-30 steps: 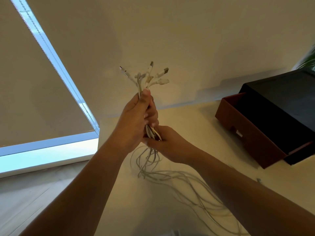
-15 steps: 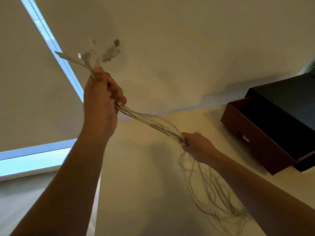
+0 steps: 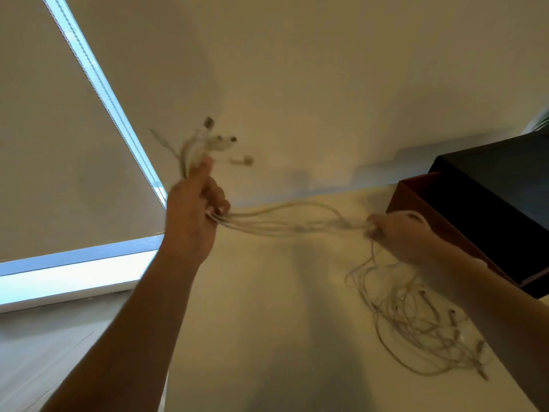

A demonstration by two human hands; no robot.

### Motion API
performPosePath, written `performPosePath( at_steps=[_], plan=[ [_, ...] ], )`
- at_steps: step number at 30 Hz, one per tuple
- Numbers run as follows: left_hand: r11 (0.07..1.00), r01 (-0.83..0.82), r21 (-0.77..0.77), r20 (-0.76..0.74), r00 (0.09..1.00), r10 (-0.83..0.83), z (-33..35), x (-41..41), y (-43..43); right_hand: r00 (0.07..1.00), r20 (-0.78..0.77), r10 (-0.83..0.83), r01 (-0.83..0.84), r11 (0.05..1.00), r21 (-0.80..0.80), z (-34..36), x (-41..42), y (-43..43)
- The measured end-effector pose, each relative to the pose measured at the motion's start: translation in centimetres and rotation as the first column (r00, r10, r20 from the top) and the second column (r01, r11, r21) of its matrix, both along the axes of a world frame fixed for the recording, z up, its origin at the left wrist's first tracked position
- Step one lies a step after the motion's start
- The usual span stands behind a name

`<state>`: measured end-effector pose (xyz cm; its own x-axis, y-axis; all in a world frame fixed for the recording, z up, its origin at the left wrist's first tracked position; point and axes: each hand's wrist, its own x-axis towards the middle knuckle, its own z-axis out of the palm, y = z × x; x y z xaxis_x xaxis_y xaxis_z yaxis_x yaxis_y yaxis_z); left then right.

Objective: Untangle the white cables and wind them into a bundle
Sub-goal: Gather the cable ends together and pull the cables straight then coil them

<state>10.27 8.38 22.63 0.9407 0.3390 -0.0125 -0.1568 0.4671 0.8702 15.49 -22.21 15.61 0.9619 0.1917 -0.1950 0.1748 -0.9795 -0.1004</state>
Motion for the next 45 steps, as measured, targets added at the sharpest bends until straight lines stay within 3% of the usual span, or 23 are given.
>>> performPosePath(
  at_steps=[2,4,6,8,10,12,14,17,19,23,27,36,38,40,42,45],
  plan=[
    [1.000,0.026,0.015,-0.071,0.997,-0.025,-2.4,-0.2,-0.8,0.936,-0.351,0.008,-0.016,1.000,-0.021,-0.5,-1.1,0.3],
    [0.999,0.031,0.012,-0.101,0.994,-0.030,-4.4,-0.5,-1.4,0.886,-0.461,0.045,-0.042,0.999,0.015,0.5,-2.0,1.1],
    [1.000,0.024,-0.019,-0.121,0.992,-0.026,-5.3,-0.7,-1.6,0.918,-0.393,0.055,-0.074,0.997,-0.031,1.9,-2.7,2.0],
    [0.997,0.018,-0.081,-0.132,0.991,-0.028,-5.4,-0.7,-1.8,0.979,-0.177,0.103,-0.129,0.981,-0.145,3.3,-3.4,3.3],
    [0.993,0.029,-0.114,-0.153,0.987,-0.046,-5.1,-0.7,-2.2,0.972,0.080,0.220,-0.204,0.964,-0.170,4.1,-4.6,5.0],
    [0.992,0.059,-0.112,-0.155,0.985,-0.076,-4.9,-0.8,-2.6,0.934,0.238,0.266,-0.260,0.964,-0.055,4.2,-5.6,6.7],
    [0.989,0.100,-0.107,-0.148,0.982,-0.115,-4.9,-0.9,-3.0,0.913,0.351,0.209,-0.262,0.959,0.111,4.5,-6.2,8.2],
    [0.980,0.154,-0.129,-0.130,0.977,-0.171,-4.9,-1.0,-3.3,0.846,0.521,0.112,-0.340,0.866,0.366,5.5,-6.8,9.8],
    [0.973,0.182,-0.144,-0.122,0.972,-0.200,-5.0,-1.0,-3.3,0.779,0.596,0.193,-0.465,0.816,0.344,5.3,-7.2,10.7],
    [0.961,0.246,-0.127,-0.115,0.959,-0.260,-4.8,-1.1,-3.4,0.747,0.474,0.466,-0.531,0.847,0.005,1.4,-6.1,11.3],
    [0.963,0.264,-0.052,-0.141,0.953,-0.269,-4.0,-1.4,-3.6,0.788,0.381,0.484,-0.537,0.842,0.040,-0.3,-4.9,11.1],
    [0.933,0.210,0.292,-0.168,0.972,-0.166,-3.7,-1.6,-3.4,0.713,0.505,0.487,-0.540,0.840,-0.047,1.9,-3.5,9.0],
    [0.900,0.195,0.389,-0.161,0.977,-0.142,-3.7,-1.5,-3.1,0.738,0.504,0.448,-0.508,0.861,-0.021,2.4,-3.0,7.8],
    [0.847,0.238,0.474,-0.181,0.969,-0.171,-3.8,-1.3,-2.9,0.808,0.423,0.411,-0.494,0.863,0.104,3.1,-2.7,7.0],
    [0.762,0.371,0.531,-0.270,0.926,-0.263,-3.7,-1.3,-3.0,0.862,0.318,0.394,-0.477,0.845,0.244,3.6,-2.7,6.8],
    [0.593,0.563,0.575,-0.403,0.826,-0.393,-3.5,-1.2,-3.2,0.858,0.333,0.391,-0.491,0.815,0.308,4.5,-2.9,7.3]
  ],
)
